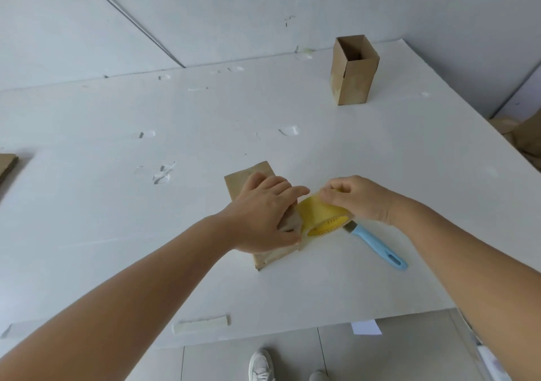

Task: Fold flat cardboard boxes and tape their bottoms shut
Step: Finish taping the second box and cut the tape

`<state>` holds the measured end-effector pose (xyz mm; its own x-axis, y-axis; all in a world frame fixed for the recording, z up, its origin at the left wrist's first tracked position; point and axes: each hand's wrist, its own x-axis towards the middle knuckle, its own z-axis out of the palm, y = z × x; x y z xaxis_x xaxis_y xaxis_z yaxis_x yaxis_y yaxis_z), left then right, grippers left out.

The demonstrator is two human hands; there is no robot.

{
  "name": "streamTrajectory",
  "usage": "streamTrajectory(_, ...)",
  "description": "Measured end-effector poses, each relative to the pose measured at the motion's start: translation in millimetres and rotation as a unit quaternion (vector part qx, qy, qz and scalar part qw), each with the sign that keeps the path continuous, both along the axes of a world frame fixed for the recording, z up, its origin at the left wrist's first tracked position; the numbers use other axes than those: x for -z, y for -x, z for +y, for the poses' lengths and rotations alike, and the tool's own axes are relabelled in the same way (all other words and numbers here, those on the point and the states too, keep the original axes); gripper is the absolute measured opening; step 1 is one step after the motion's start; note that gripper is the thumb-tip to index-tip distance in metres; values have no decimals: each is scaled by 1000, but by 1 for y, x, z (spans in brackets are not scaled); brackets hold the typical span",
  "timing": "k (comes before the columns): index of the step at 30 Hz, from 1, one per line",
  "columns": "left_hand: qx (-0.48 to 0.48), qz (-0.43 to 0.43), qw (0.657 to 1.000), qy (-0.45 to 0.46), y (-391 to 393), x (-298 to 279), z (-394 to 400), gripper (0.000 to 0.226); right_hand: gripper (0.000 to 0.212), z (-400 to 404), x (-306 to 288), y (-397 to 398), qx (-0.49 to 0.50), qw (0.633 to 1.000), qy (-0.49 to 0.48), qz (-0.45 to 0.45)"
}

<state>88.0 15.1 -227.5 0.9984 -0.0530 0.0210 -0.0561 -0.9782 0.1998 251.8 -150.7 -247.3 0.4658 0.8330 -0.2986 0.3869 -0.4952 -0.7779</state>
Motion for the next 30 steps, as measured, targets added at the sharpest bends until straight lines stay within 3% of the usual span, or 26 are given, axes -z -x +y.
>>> streamTrajectory(3, 6, -6, 1000, -3, 2, 2, 0, 76, 72, 3, 0, 1, 68, 995, -55, 53)
streamTrajectory(6, 13, 2, 1000, -24, 2, 3, -1, 79, 56, 15, -7, 0, 55, 995, -60, -59)
streamTrajectory(10, 14, 15, 999, -25, 0, 4, 1, 81, 53, 20, -14, -2, 5, 958, 80, -274)
streamTrajectory(12, 17, 21, 999, -22, 0, 3, 1, 83, 54, 16, -11, -3, 1, 944, 114, -311)
streamTrajectory(16, 27, 83, 996, 3, -4, -10, 2, 94, 55, 11, -14, 0, -11, 942, 92, -322)
streamTrajectory(21, -17, 139, 988, 62, -43, -28, 2, 59, 54, 13, -31, 6, -16, 939, 88, -333)
streamTrajectory(24, -49, 216, 969, 109, -68, -33, -2, 45, 49, 15, -37, 12, -16, 941, 80, -330)
streamTrajectory(30, -41, 288, 932, 218, -83, -36, -5, 6, 54, 11, -45, 14, -22, 934, 52, -352)
